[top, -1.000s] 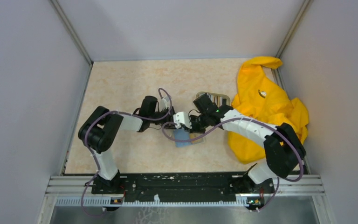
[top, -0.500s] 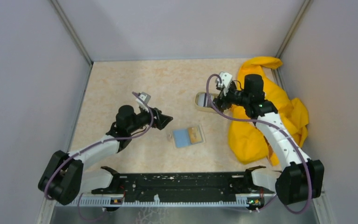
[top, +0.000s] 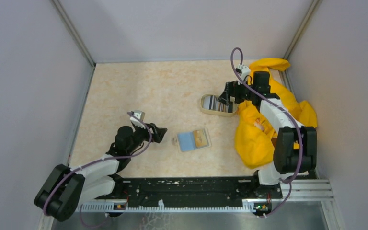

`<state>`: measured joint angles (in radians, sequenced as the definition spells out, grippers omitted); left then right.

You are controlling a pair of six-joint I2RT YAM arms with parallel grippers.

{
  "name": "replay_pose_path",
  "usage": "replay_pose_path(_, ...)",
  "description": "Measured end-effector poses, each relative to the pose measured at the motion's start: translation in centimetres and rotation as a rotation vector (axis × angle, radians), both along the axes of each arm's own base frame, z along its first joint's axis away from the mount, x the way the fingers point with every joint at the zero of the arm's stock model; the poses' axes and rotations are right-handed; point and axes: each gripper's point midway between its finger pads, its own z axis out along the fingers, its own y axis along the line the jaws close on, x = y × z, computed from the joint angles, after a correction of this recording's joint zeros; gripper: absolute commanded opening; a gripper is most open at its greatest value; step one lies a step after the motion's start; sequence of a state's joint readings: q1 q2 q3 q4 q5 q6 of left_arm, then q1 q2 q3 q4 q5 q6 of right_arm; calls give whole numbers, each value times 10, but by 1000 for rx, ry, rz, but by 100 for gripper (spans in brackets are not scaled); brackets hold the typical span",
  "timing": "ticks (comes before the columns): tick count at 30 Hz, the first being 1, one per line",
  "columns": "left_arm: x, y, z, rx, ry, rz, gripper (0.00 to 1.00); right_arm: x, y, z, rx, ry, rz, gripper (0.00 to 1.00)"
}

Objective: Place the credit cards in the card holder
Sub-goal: Pick up the credit card from the storage box.

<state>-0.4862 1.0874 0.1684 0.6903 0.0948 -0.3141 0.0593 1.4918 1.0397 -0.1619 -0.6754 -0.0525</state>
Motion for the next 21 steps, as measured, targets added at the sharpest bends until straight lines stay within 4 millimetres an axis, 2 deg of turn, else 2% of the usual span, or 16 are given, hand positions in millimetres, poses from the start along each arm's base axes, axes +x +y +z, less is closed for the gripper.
replay_pose_path(2,-2,2,6,-18,-36,3,99,3,-5,-14,14,69,-50,95)
replay_pose_path(8,-6,4,12,-41,-81,2,99,12,-13,-36,37,190,-181,91)
replay_pose_path(15,-5,3,16,-49,-98,3,99,23,-18,-74,50,351,-291,87)
replay_pose_path(21,-5,3,16,-49,-100,5,99,26,-22,-90,50,433,-360,83)
